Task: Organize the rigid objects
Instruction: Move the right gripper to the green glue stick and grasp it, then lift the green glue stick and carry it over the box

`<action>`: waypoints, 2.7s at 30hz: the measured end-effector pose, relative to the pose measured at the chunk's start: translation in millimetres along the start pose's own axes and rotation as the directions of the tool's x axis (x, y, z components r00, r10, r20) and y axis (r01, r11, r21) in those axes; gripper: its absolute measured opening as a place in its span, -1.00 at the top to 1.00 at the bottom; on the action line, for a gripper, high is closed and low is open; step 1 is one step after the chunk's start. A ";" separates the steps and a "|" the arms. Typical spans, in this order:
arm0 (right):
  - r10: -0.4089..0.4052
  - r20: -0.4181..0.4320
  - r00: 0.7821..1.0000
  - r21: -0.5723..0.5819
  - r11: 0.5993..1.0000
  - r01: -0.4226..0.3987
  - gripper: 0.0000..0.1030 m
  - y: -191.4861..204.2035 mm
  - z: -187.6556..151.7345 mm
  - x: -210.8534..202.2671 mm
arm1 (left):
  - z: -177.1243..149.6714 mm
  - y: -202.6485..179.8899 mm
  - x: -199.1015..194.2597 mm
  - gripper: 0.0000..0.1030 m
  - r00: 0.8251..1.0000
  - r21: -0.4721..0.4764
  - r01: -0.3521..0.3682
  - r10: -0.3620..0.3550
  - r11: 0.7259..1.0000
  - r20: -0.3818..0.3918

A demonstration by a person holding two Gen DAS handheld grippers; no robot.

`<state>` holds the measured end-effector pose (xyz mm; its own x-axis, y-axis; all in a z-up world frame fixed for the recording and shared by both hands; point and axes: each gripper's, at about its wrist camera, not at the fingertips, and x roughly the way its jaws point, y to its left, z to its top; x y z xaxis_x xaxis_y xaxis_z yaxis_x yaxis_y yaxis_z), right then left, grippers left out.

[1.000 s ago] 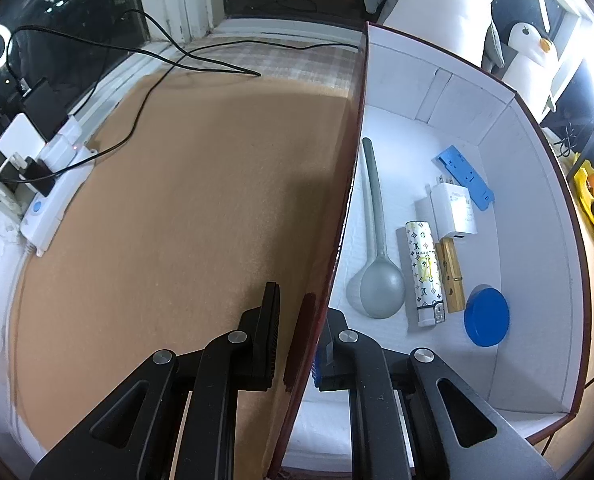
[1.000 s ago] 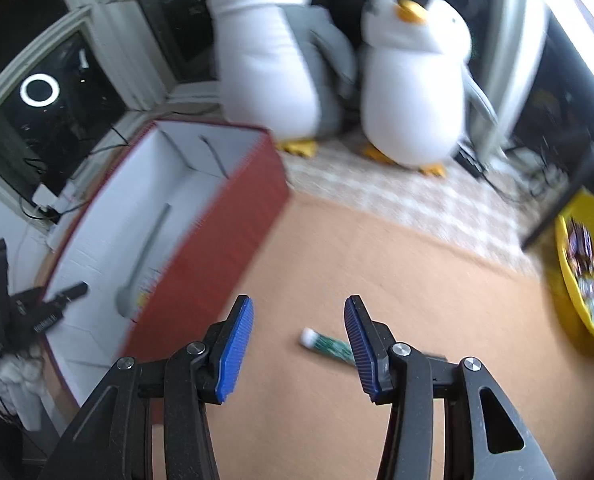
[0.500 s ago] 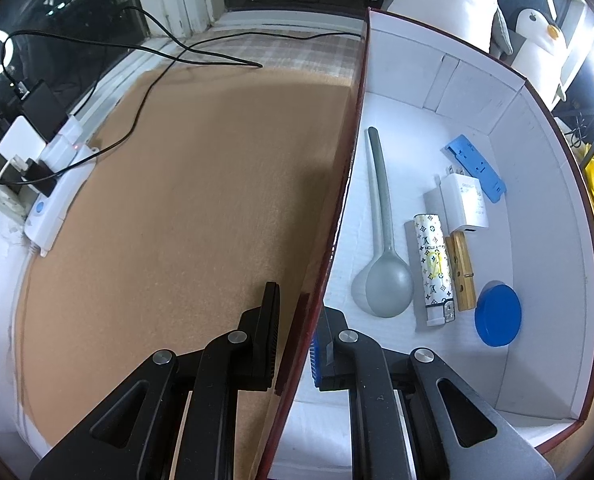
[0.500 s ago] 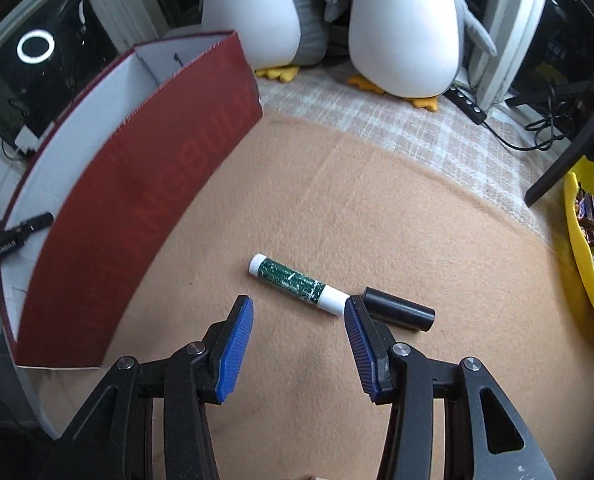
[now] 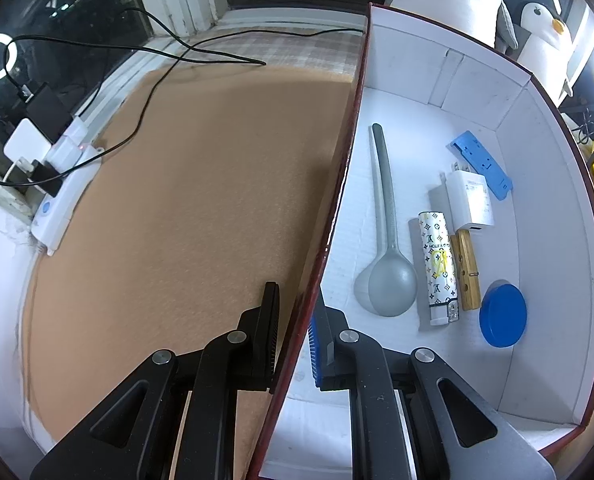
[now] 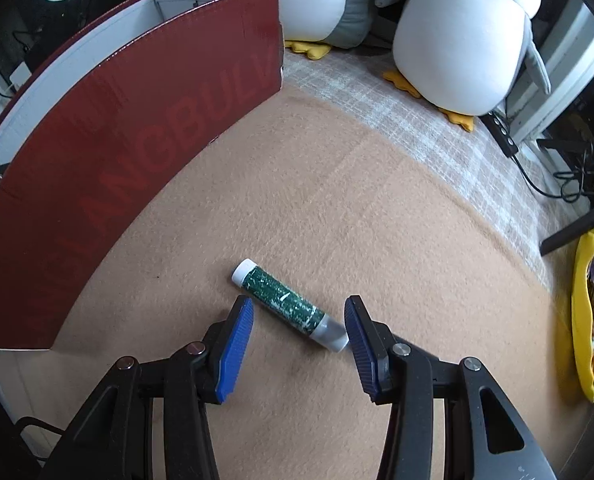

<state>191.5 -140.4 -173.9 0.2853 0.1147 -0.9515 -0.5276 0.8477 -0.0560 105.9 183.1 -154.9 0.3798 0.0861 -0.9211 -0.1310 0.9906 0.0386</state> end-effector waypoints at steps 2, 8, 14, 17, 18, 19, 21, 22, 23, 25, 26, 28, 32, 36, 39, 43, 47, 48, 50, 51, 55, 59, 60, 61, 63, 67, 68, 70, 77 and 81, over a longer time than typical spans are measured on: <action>0.003 -0.006 1.000 -0.014 1.000 -0.003 0.16 0.8 3.2 3.2 | 0.0 -0.6 0.0 0.76 1.000 -0.001 -0.002 0.002 1.000 -0.001; 0.012 -0.034 0.999 -0.058 0.998 -0.014 0.19 6.3 7.9 12.5 | 0.1 -0.8 -0.3 0.76 1.000 -0.001 -0.004 0.004 1.000 -0.001; 0.044 -0.047 0.998 -0.053 0.997 -0.047 0.54 8.2 7.8 12.6 | 0.0 -1.1 -0.5 0.76 1.000 -0.001 -0.003 0.003 1.000 -0.001; 0.051 -0.049 0.998 -0.047 0.997 -0.053 0.66 11.5 4.5 11.9 | -0.1 -1.2 -0.5 0.76 1.000 -0.001 -0.003 0.003 1.000 -0.001; 0.055 -0.047 0.997 -0.039 0.998 -0.057 0.68 11.4 3.1 11.5 | -0.4 -1.1 -0.7 0.76 1.000 -0.001 -0.002 0.002 1.000 0.000; 0.056 -0.045 0.997 -0.032 0.998 -0.058 0.72 11.2 1.5 11.0 | -0.8 -0.8 -0.8 0.76 1.000 -0.002 -0.001 0.001 1.000 0.001; 0.054 -0.041 0.998 -0.022 0.998 -0.055 0.73 12.1 -1.5 10.0 | -1.2 -0.6 -1.1 0.76 1.000 -0.002 0.000 0.000 1.000 0.003; 0.051 -0.038 0.998 -0.015 0.999 -0.052 0.73 11.9 -3.0 9.2 | -1.1 -0.3 -1.0 0.76 1.000 -0.002 0.001 -0.001 1.000 0.003; 0.049 -0.035 0.998 -0.007 0.999 -0.049 0.73 12.3 -4.8 8.6 | -1.5 0.0 -1.2 0.76 1.000 -0.002 0.002 -0.002 1.000 0.005; 0.049 -0.029 0.998 0.012 0.999 -0.048 0.73 10.4 -14.6 3.4 | -2.1 0.2 -1.8 0.76 1.000 -0.002 0.004 -0.004 1.000 0.007; 0.050 -0.028 0.998 0.021 0.999 -0.049 0.73 10.6 -19.3 2.4 | -2.4 0.4 -2.1 0.76 1.000 -0.001 0.006 -0.006 1.000 0.008; 0.054 -0.025 0.998 0.041 0.998 -0.053 0.73 8.9 -22.2 1.7 | -2.9 1.4 -3.8 0.76 1.000 -0.002 0.011 -0.011 1.000 0.013; 0.056 -0.018 0.998 0.057 0.997 -0.055 0.73 12.7 -31.7 -3.8 | -4.0 1.9 -7.3 0.76 1.000 -0.004 0.021 -0.021 1.000 0.023; 0.060 -0.007 0.998 0.079 0.995 -0.059 0.73 15.8 -36.8 -12.7 | -6.9 3.7 -9.2 0.76 0.999 -0.008 0.031 -0.031 0.999 0.029; 0.056 0.001 0.998 0.092 0.994 -0.056 0.74 17.5 -40.8 -20.4 | -9.4 5.7 -11.2 0.76 0.999 -0.009 0.040 -0.040 0.999 0.031; 0.057 0.015 0.998 0.109 0.992 -0.058 0.74 19.2 -43.2 -31.1 | -9.9 7.4 -13.8 0.76 0.998 -0.010 0.050 -0.050 0.999 0.039; 0.065 0.044 0.997 0.130 0.989 -0.070 0.73 20.9 -42.1 -49.2 | -10.7 9.5 -16.1 0.76 0.997 -0.016 0.061 -0.060 0.998 0.046; 0.069 0.056 0.996 0.131 0.988 -0.076 0.73 24.7 -41.1 -56.4 | -11.1 10.4 -16.6 0.76 0.997 -0.017 0.065 -0.064 0.998 0.048; 0.072 0.082 0.994 0.128 0.988 -0.082 0.74 40.5 -36.5 -73.4 | -11.4 11.2 -17.3 0.76 0.996 -0.018 0.071 -0.070 0.997 0.051; 0.075 0.095 0.993 0.126 0.988 -0.086 0.74 43.8 -35.0 -80.0 | -11.6 11.8 -17.9 0.76 0.996 -0.019 0.074 -0.073 0.997 0.053; 0.094 0.142 0.985 0.108 0.988 -0.110 0.74 58.7 -20.1 -97.3 | -13.5 13.4 -20.5 0.76 0.995 -0.021 0.084 -0.083 0.996 0.061; 0.122 0.166 0.979 0.084 0.987 -0.137 0.74 77.9 -7.9 -108.0 | -14.2 16.3 -22.5 0.76 0.993 -0.023 0.095 -0.094 0.995 0.067; 0.133 0.171 0.976 0.075 0.986 -0.147 0.74 84.9 -5.4 -111.4 | -14.4 16.9 -23.0 0.76 0.993 -0.024 0.098 -0.096 0.995 0.069; 0.140 0.173 0.975 0.068 0.986 -0.153 0.74 90.3 -3.9 -114.4 | -14.7 17.1 -23.5 0.76 0.993 -0.025 0.101 -0.099 0.995 0.071; 0.151 0.180 0.972 0.054 0.985 -0.163 0.74 101.4 0.0 -117.4 | -15.2 17.9 -24.3 0.76 0.992 -0.028 0.106 -0.104 0.994 0.074; 0.185 0.200 0.962 0.039 0.980 -0.196 0.74 121.6 5.7 -121.6 | -15.7 19.3 -25.0 0.76 0.990 -0.034 0.118 -0.115 0.992 0.079; 0.191 0.202 0.961 0.036 0.979 -0.202 0.73 125.9 6.7 -121.6 | -16.0 19.6 -25.4 0.76 0.990 -0.036 0.121 -0.118 0.992 0.081; 0.201 0.203 0.958 0.027 0.977 -0.210 0.73 136.4 9.6 -119.5 | -17.0 21.0 -26.4 0.76 0.988 -0.042 0.131 -0.127 0.990 0.087; 0.213 0.177 0.961 -0.013 0.977 -0.214 0.73 170.8 17.5 -106.7 | -18.2 22.3 -27.1 0.76 0.986 -0.043 0.142 -0.138 0.989 0.095; 0.220 0.164 0.962 -0.013 0.975 -0.221 0.73 182.8 21.6 -98.4 | -18.3 21.9 -27.2 0.78 0.985 -0.038 0.145 -0.141 0.989 0.100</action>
<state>84.2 14.4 -84.0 0.2897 0.3816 -0.8778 -0.5882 0.7944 0.1512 75.9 200.6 -136.1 0.4838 -0.0439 -0.8741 -0.1089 0.9880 -0.1098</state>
